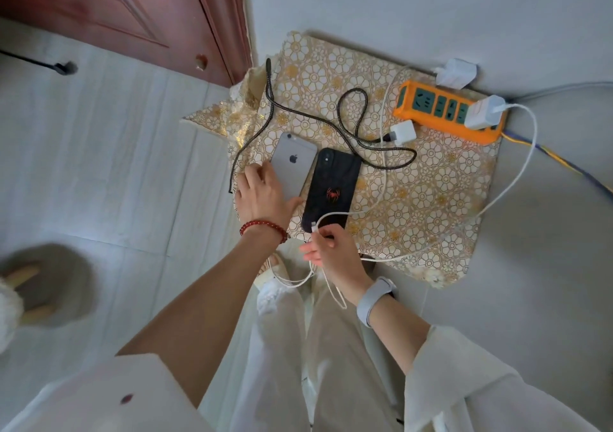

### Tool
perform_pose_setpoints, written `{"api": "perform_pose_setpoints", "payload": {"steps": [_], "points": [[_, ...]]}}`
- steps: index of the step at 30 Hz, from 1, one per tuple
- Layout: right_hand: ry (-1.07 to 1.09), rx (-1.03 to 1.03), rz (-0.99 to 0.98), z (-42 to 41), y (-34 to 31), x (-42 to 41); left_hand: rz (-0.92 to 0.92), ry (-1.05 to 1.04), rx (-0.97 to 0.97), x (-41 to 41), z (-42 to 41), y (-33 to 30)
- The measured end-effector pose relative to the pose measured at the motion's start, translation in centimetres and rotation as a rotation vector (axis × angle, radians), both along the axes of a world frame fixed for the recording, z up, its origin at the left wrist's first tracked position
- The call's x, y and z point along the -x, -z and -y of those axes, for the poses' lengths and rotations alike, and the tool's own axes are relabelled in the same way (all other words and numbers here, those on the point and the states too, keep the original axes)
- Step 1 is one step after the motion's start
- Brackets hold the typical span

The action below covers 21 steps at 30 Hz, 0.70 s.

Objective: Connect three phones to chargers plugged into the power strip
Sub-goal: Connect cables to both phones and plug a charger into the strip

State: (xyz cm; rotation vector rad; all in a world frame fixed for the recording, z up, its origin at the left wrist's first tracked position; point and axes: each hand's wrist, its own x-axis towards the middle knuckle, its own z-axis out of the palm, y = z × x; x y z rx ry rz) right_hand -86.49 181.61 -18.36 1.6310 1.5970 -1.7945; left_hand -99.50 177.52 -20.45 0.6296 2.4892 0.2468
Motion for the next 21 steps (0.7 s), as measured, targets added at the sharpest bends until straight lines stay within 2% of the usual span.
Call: {"api": "perform_pose_setpoints", "payload": {"steps": [4,7,9,12,16,18,21], "points": [[-0.019,-0.033,0.032,0.6,-0.3,-0.8,-0.025,0.029,0.104,-0.2,-0.9,-0.5],[0.093,0.045,0.016,1.1,-1.2,-0.9,0.029,0.014,0.138,-0.1,-1.4,-0.8],[0.171,0.07,-0.039,1.2,-2.2,-0.5,0.155,-0.04,0.116,0.5,-1.5,-0.8],[0.173,0.069,-0.093,1.3,-2.8,0.7,0.434,-0.177,0.076,2.4,-1.4,-1.1],[0.163,-0.01,-0.122,1.3,-3.9,1.9,0.807,-0.493,-0.141,3.7,-1.8,-3.5],[0.191,-0.112,-0.126,1.3,-3.8,2.3,0.918,-0.607,-0.178,4.0,-2.1,-3.7],[0.186,-0.216,-0.101,0.8,-3.5,2.0,0.975,-0.662,-0.191,3.7,-2.7,-4.1]]}}
